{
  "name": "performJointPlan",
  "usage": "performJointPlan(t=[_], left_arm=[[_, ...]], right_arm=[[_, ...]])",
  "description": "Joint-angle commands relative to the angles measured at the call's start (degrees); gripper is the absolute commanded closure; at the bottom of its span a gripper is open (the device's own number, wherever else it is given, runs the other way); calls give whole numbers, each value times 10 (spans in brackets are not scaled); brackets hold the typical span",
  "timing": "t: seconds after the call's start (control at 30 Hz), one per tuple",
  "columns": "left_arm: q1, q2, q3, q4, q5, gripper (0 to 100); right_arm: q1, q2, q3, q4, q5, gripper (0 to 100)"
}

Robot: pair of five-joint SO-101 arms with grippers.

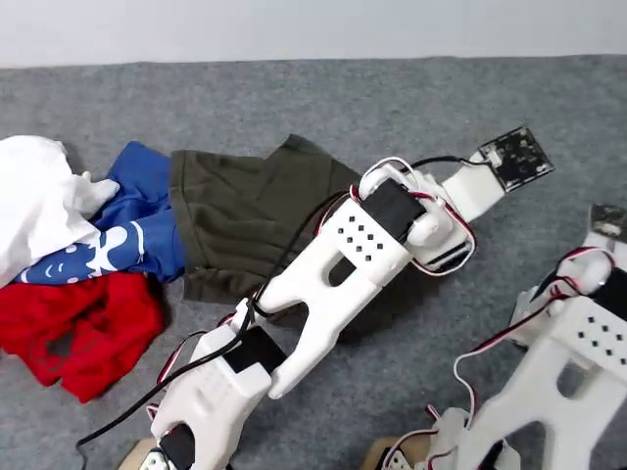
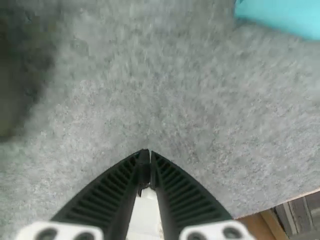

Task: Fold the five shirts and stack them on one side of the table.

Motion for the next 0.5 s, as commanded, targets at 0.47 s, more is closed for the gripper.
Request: performJointPlan(t=[0.47], left_arm=[[-202,-131,-176,118,28,791]], right_arm=[[-110,-19,-57,25,35,990]])
